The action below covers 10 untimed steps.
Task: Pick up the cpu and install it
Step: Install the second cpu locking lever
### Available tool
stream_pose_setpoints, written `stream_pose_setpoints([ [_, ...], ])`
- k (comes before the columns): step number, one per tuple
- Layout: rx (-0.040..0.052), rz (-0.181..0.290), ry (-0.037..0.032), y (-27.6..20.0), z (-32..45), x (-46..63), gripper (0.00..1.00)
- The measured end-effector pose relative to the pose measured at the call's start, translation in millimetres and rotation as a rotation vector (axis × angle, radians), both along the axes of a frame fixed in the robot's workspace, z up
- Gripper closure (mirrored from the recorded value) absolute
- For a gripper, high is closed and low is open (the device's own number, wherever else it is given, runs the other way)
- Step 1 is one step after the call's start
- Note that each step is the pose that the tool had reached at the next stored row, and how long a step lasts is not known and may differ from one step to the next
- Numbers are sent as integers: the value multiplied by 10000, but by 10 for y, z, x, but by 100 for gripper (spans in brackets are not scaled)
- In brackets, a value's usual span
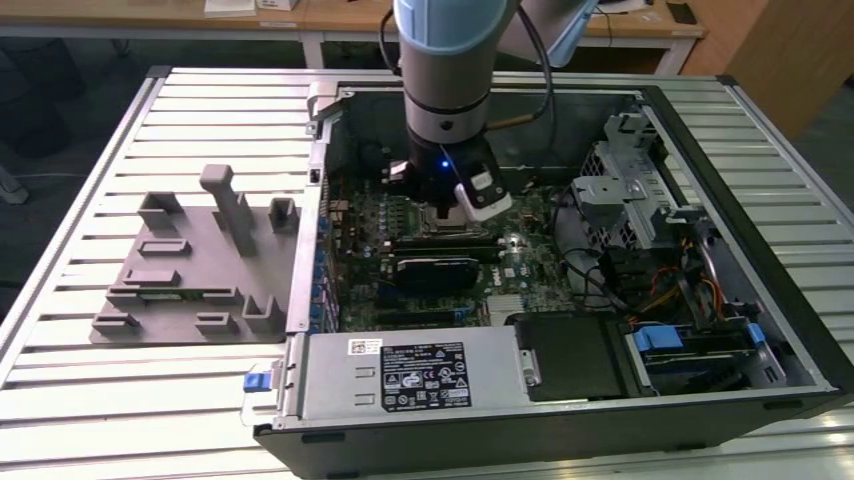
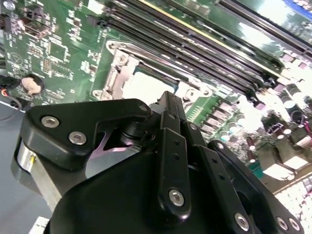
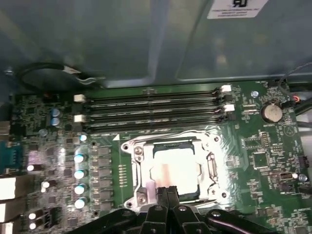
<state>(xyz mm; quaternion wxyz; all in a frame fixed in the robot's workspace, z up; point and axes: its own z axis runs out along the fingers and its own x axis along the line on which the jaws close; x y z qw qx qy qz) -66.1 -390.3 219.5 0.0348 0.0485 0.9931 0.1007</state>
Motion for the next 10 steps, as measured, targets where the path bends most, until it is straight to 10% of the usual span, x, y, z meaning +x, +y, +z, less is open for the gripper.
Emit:
stream_pose_setpoints([
  [10, -358, -11, 2, 128, -9, 131, 89],
])
